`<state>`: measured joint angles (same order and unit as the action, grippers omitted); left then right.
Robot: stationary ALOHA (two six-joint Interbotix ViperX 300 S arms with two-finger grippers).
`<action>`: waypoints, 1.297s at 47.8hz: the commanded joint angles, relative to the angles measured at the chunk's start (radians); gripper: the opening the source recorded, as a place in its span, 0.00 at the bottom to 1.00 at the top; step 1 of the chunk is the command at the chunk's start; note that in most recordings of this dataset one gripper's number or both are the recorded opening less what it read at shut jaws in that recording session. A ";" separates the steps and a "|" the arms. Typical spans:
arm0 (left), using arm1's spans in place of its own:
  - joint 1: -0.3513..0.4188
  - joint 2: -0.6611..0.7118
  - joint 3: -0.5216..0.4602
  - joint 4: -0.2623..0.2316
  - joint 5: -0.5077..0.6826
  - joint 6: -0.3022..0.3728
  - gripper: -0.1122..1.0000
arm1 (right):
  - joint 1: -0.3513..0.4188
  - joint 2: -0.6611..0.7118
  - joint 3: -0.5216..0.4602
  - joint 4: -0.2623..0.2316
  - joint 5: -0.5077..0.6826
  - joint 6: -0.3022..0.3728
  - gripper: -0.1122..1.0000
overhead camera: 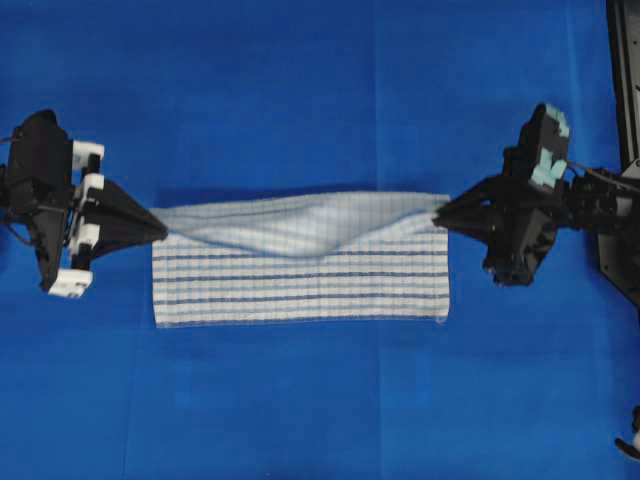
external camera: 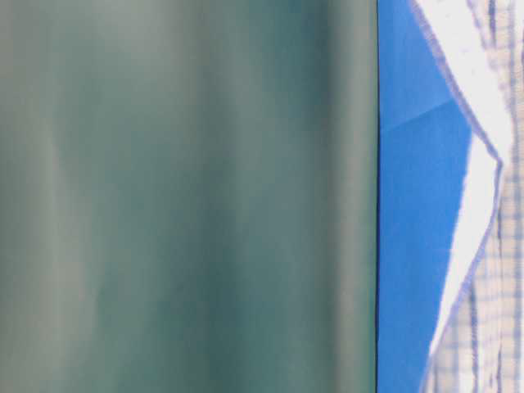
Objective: Fold the blue towel.
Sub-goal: 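Lift the top corners and fold them down toward the bottom edge, then open both grippers and release the folded edge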
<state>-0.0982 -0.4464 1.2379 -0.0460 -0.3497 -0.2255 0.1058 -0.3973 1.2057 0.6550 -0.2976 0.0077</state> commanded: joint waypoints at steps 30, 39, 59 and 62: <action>-0.132 0.166 -0.098 -0.002 0.000 -0.037 0.14 | 0.146 0.071 -0.028 0.064 -0.021 -0.012 0.15; -0.129 0.163 -0.094 -0.005 0.000 -0.038 0.16 | 0.146 0.071 -0.028 0.063 -0.009 -0.015 0.18; -0.098 0.069 -0.083 -0.005 0.063 -0.009 0.80 | 0.143 0.029 -0.028 0.058 -0.014 -0.061 0.86; -0.081 0.054 -0.083 -0.005 0.084 -0.002 0.78 | 0.129 0.015 -0.025 0.060 -0.015 -0.077 0.84</action>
<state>-0.1979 -0.3666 1.1612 -0.0491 -0.2792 -0.2332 0.2485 -0.3559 1.1934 0.7164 -0.3037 -0.0568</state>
